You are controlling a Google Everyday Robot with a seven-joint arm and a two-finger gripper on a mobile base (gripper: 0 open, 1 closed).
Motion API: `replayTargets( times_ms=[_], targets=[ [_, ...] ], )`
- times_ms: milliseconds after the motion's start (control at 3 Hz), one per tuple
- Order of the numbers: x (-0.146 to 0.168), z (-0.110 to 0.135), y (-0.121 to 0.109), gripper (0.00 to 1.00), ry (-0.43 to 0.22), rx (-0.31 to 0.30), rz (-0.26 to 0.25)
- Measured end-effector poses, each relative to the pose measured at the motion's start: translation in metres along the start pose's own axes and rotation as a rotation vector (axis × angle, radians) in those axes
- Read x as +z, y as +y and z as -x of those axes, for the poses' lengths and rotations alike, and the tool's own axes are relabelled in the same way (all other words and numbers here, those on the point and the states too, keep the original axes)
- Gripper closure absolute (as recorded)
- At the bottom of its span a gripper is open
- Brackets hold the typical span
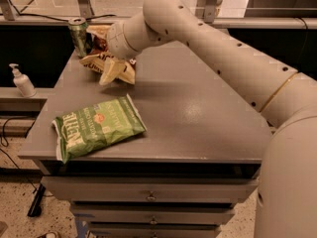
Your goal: Move brown chip bag near green can
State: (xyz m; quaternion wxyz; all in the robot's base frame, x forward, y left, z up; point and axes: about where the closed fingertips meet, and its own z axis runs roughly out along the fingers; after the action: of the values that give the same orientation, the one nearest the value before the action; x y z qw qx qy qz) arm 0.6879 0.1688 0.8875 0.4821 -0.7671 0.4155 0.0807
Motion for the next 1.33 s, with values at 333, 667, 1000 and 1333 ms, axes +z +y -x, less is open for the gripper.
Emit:
replayTargets(
  times_ms=[333, 667, 1000, 1333],
  targets=[
    [-0.018, -0.016, -0.011, 0.00, 0.046, -0.004, -0.040],
    [-0.068, -0.049, -0.037, 0.00, 0.154, -0.001, -0.127],
    [-0.138, -0.085, -0.074, 0.00, 0.289, 0.006, -0.241],
    [-0.230, -0.113, -0.113, 0.00, 0.420, 0.035, -0.400]
  ],
)
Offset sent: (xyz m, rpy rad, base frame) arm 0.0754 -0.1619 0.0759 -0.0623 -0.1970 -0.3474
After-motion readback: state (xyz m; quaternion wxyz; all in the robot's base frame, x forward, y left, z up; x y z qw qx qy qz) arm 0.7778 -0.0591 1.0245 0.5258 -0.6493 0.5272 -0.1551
